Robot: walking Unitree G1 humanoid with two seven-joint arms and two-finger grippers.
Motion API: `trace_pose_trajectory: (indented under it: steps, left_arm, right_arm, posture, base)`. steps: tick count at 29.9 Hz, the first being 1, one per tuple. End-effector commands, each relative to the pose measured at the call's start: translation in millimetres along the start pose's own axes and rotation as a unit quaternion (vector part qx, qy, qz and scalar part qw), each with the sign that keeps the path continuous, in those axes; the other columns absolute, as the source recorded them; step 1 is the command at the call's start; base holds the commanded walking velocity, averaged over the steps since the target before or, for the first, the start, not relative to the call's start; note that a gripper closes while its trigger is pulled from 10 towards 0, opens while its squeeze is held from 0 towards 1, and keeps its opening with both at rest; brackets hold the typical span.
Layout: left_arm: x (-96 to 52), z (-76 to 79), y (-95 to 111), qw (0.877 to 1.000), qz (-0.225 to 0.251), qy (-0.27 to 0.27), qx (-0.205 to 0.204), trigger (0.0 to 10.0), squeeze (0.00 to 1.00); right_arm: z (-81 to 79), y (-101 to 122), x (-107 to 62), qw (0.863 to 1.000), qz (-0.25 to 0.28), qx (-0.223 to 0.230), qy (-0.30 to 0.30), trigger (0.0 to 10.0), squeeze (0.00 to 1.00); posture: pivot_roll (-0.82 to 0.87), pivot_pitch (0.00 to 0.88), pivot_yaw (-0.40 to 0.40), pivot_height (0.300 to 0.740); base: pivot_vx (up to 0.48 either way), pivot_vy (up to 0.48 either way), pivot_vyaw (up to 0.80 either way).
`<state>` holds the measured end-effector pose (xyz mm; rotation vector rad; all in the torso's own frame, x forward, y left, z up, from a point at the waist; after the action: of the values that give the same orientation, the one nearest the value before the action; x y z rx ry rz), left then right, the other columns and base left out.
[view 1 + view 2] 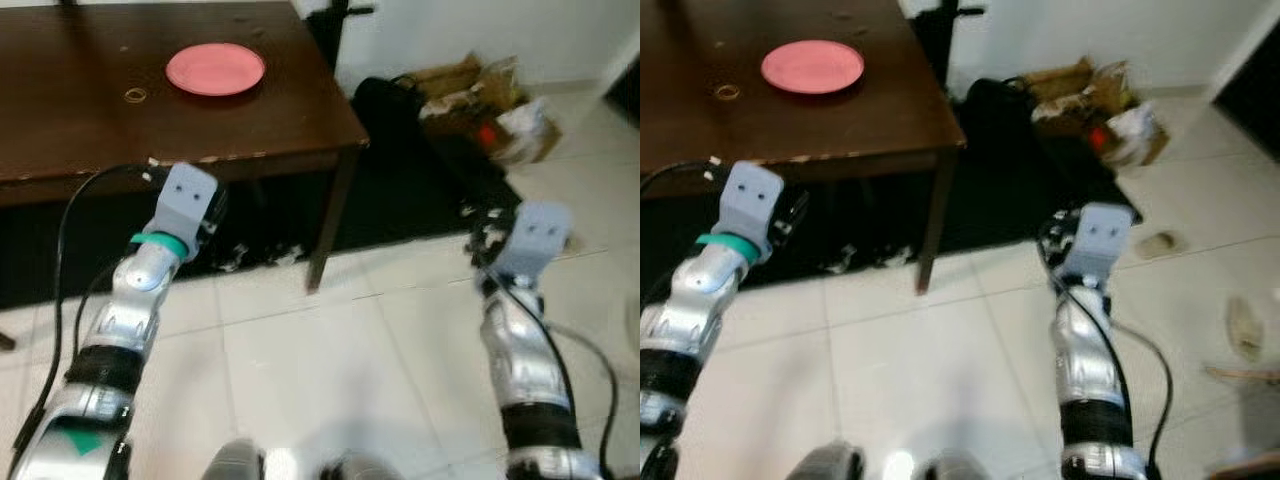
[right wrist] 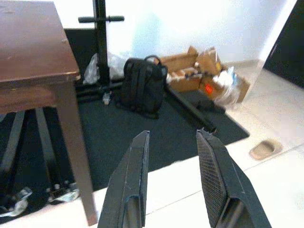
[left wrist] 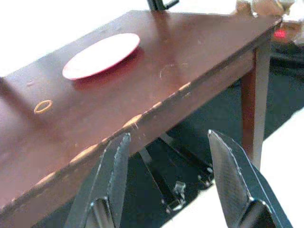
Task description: Setting the table
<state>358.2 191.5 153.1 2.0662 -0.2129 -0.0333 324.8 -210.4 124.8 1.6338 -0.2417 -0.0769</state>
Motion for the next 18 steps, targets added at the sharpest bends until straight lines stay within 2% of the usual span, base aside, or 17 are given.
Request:
trace_pose_trajectory:
  steps: [1, 14, 18]
  left_arm:
    - [0.1, 4.9, 2.0, 1.0, 0.003, -0.004, 0.003, 10.0, 0.0]
    - [1.5, 4.8, 15.2, 0.999, 0.036, 0.003, 0.021, 10.0, 0.0]
    - [2.8, 0.4, 22.6, 0.998, 0.05, 0.032, 0.021, 10.0, 0.0]
  right_arm:
    - [8.9, 0.8, -0.9, 1.0, 0.0, -0.002, -0.009, 10.0, 0.0]
    - [-3.9, 17.8, 3.3, 0.999, 0.033, -0.009, 0.013, 10.0, 0.0]
    - [-18.7, 28.3, 5.9, 0.998, 0.053, -0.007, 0.042, 10.0, 0.0]
  posture:
    - [0.02, 0.0, 0.038, 0.74]
    - [0.02, 0.0, 0.03, 0.74]
    - [0.03, 0.0, 0.025, 0.74]
  base:
    - [0.472, 0.0, -0.58]
    - [0.475, 0.0, 0.0]
    - [0.458, 0.0, 0.0]
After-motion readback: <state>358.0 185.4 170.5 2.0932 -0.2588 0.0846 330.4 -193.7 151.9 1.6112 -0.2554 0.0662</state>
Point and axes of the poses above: a point about 5 cm out from each wrist's last joint towards the gripper, its own x axis pointing out of the wrist towards the gripper, its own y axis along the axis of the wrist's last joint, z = x × y, the point moved 1 cm from there along x, pointing out of the wrist towards the gripper, and after that the axes turned 5 degrees about x, right-handed, at the moved point
